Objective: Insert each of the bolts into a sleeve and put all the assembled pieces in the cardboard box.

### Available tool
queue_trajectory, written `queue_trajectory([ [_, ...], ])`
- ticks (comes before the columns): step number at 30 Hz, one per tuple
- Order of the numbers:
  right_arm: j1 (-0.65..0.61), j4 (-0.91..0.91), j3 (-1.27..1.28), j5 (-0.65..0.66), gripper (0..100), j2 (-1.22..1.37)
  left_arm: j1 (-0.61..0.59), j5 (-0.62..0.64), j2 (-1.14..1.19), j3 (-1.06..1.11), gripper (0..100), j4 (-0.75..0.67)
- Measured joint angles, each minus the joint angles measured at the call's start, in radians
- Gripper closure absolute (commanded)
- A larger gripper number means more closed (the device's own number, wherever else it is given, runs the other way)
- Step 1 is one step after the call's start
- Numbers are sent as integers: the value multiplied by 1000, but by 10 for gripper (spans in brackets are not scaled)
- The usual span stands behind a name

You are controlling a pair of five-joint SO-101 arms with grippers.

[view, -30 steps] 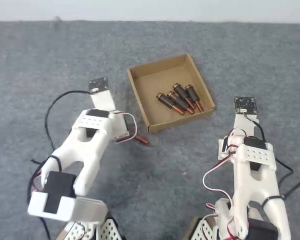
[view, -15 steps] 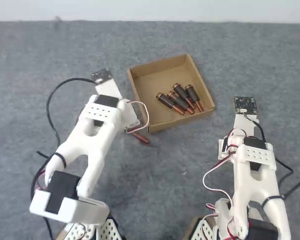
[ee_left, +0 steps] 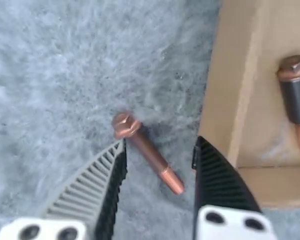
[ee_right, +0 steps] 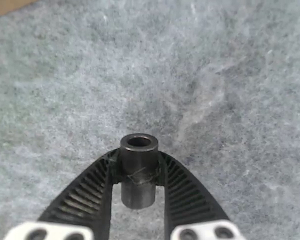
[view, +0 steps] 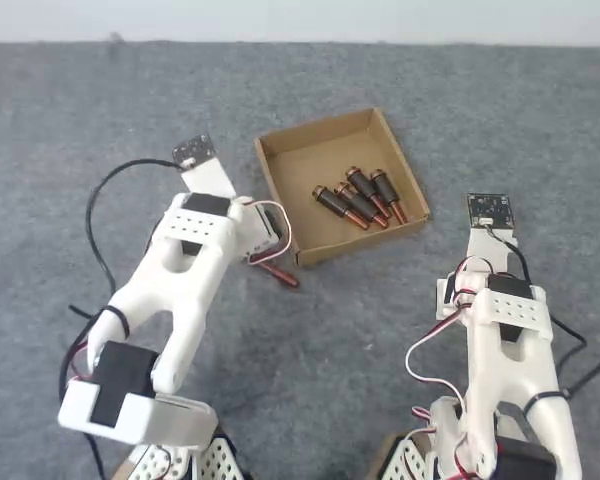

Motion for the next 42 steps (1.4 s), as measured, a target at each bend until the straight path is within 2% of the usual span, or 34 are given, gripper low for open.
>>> queue_trajectory([
  [6,0,0,0,44,991,0,0,0,0,51,846,-71],
  [12,0,0,0,54,991,0,0,0,0,51,792,-71],
  [20,0,0,0,57,991,0,0,55,0,51,806,-71],
  [29,0,0,0,57,991,0,-2,55,150,-12,836,-31],
  [36,0,0,0,57,991,0,-2,55,166,-32,840,-37],
  [42,0,0,0,57,991,0,-2,60,166,-32,992,-54],
])
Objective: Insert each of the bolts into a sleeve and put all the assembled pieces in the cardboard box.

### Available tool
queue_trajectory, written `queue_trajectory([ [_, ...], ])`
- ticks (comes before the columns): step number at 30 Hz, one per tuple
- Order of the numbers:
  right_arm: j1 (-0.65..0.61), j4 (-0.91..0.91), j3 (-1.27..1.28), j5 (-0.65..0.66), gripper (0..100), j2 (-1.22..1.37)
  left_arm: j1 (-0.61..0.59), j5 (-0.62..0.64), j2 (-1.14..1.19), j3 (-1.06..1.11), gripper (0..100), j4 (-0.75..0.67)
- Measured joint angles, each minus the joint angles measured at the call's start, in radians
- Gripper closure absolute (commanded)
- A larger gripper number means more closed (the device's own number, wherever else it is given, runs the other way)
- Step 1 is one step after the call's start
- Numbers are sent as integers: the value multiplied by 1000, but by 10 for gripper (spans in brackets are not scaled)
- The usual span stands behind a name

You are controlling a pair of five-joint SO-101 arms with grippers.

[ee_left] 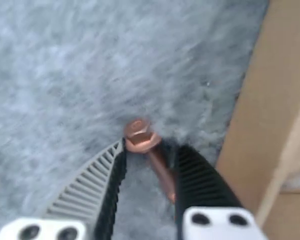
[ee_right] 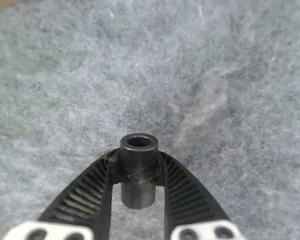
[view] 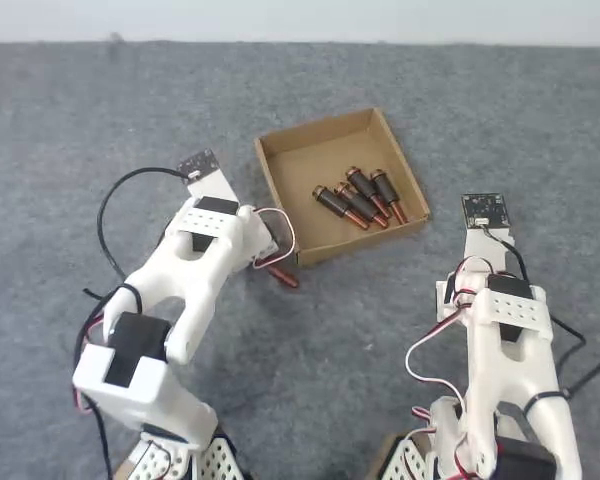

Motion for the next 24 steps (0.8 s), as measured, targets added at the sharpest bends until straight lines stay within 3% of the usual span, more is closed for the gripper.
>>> queue_trajectory([
  [10,0,0,0,0,991,0,2,-114,0,0,990,6],
  [19,0,0,0,0,991,0,-3,-453,-25,-21,990,117],
  [24,0,0,0,0,991,0,-54,-595,-91,9,989,92],
])
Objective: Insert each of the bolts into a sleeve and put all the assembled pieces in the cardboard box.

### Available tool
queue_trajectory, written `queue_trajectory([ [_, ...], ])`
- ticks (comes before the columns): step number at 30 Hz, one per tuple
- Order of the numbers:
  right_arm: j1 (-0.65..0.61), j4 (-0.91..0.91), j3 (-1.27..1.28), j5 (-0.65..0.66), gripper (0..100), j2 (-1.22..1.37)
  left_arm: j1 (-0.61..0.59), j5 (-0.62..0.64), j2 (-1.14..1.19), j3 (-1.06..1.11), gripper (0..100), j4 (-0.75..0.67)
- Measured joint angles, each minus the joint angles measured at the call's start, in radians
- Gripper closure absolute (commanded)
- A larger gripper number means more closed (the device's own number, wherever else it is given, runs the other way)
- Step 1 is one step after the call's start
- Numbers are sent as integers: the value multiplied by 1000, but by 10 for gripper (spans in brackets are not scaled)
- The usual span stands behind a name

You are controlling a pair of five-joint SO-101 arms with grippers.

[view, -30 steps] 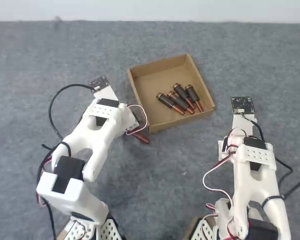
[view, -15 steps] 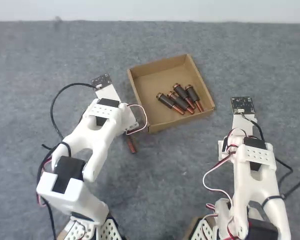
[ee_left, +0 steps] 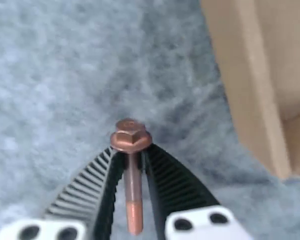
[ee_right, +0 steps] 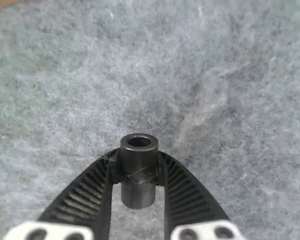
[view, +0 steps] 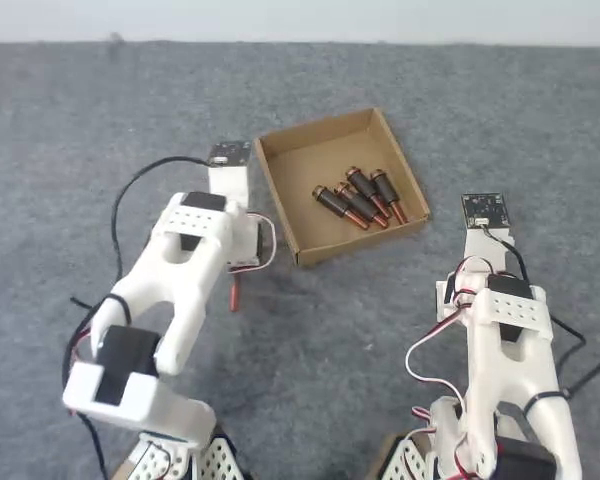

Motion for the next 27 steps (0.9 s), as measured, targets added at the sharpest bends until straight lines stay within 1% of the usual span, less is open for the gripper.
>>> queue_trajectory([
  [5,0,0,0,0,991,0,-91,-3,-28,81,989,-143],
  [7,0,0,0,0,991,0,-107,-3,-28,94,989,-169],
  [13,0,0,-9,0,991,0,-103,-5,-28,97,989,-181],
  [20,0,-12,-138,0,989,0,-103,-5,-28,97,989,-181],
  [23,0,-118,-150,0,989,3,-103,-5,-28,97,989,-181],
  [27,0,-336,-150,0,989,5,-103,-5,-28,97,989,-181],
])
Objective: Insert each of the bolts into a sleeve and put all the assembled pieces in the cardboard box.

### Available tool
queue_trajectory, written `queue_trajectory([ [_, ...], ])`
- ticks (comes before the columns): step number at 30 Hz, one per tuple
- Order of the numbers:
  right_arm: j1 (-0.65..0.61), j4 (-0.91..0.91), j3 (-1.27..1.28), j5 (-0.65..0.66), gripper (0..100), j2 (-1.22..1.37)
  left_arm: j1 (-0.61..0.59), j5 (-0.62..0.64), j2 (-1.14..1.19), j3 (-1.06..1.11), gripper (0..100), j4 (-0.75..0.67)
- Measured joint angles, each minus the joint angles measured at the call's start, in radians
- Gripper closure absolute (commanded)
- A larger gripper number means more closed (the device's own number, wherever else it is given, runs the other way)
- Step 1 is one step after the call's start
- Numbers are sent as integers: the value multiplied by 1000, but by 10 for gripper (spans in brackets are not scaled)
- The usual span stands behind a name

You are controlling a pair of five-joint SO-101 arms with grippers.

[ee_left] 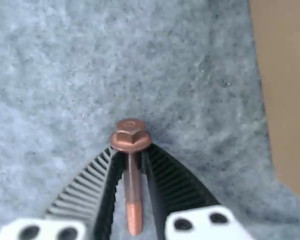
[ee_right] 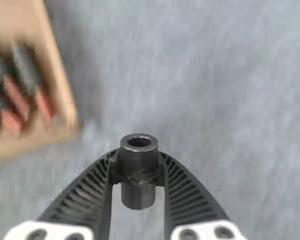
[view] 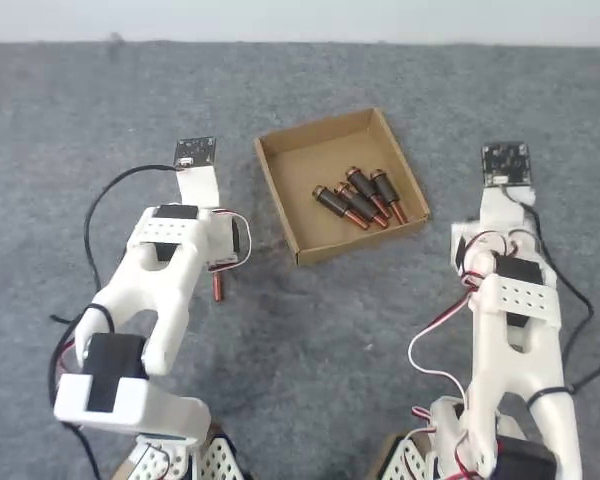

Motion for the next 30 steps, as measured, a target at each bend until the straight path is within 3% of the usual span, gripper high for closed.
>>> queue_trajectory([
  [7,0,-413,95,0,989,0,0,0,0,0,989,0],
  [14,-23,-677,146,0,989,20,0,0,0,0,989,0],
  [18,-78,-819,147,0,989,137,0,0,0,0,989,0],
  [30,-219,-1511,146,0,989,520,0,0,0,0,989,0],
])
